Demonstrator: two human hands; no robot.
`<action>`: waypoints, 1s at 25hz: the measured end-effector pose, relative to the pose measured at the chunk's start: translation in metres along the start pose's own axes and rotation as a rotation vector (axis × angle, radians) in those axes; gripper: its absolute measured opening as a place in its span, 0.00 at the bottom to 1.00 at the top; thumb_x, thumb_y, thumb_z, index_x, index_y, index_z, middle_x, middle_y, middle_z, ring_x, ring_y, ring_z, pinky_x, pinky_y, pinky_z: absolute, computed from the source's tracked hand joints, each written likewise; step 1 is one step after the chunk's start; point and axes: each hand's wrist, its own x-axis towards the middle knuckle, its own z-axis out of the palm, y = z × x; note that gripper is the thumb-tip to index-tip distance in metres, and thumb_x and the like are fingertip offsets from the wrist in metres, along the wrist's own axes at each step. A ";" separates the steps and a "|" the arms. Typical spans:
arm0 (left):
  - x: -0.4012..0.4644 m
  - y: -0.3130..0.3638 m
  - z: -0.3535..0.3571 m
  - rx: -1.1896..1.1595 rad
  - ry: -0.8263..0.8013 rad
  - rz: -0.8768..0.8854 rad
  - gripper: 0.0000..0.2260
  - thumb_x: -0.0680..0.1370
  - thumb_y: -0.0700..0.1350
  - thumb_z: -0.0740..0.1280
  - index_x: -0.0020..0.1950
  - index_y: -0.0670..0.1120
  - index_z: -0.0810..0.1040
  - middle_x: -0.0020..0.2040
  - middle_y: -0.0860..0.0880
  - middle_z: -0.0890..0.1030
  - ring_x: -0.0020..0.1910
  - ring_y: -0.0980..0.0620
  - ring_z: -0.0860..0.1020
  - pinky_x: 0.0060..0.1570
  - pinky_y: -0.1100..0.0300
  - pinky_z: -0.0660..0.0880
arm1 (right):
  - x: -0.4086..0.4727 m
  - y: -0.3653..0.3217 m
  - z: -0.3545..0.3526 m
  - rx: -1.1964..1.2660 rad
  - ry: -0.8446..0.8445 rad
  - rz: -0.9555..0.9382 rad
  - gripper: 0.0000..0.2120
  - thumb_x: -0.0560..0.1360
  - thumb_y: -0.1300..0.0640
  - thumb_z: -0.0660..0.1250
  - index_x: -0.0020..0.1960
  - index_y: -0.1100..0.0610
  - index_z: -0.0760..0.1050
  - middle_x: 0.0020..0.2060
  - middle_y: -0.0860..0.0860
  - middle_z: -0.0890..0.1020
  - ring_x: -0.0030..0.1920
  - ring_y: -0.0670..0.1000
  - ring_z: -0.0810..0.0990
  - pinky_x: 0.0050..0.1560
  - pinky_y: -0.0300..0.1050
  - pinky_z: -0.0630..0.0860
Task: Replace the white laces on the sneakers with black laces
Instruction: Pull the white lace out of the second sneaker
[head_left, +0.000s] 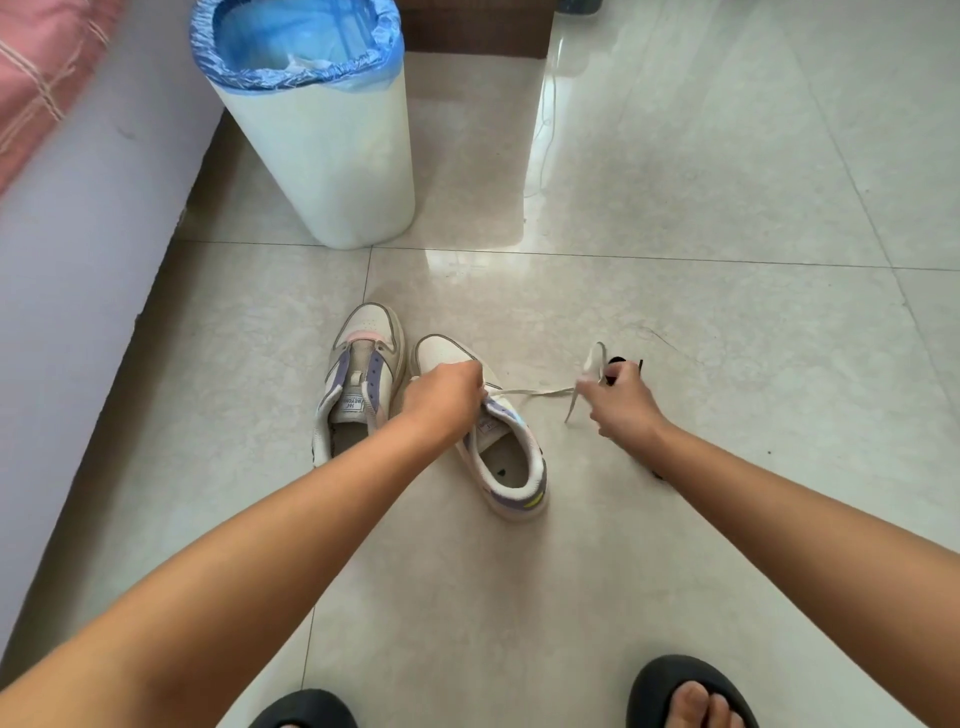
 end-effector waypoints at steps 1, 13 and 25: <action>-0.001 0.004 -0.002 -0.085 0.004 -0.003 0.08 0.80 0.47 0.59 0.52 0.45 0.74 0.50 0.45 0.79 0.50 0.43 0.76 0.42 0.57 0.67 | -0.008 0.000 0.007 -0.143 -0.068 -0.105 0.23 0.75 0.47 0.65 0.65 0.54 0.63 0.48 0.51 0.73 0.48 0.50 0.75 0.48 0.44 0.73; -0.019 -0.010 -0.018 -0.106 -0.218 -0.072 0.11 0.80 0.49 0.62 0.49 0.41 0.76 0.50 0.39 0.81 0.44 0.43 0.79 0.42 0.55 0.74 | -0.008 -0.007 0.007 -0.956 -0.039 -0.576 0.11 0.78 0.53 0.57 0.55 0.57 0.73 0.52 0.55 0.79 0.51 0.58 0.78 0.41 0.47 0.71; -0.023 0.018 0.043 -0.100 0.116 -0.102 0.26 0.74 0.51 0.64 0.67 0.42 0.61 0.63 0.44 0.68 0.61 0.43 0.72 0.54 0.50 0.70 | -0.015 -0.012 0.033 -0.989 -0.096 -0.504 0.12 0.78 0.52 0.57 0.57 0.59 0.65 0.52 0.59 0.79 0.51 0.61 0.78 0.40 0.46 0.65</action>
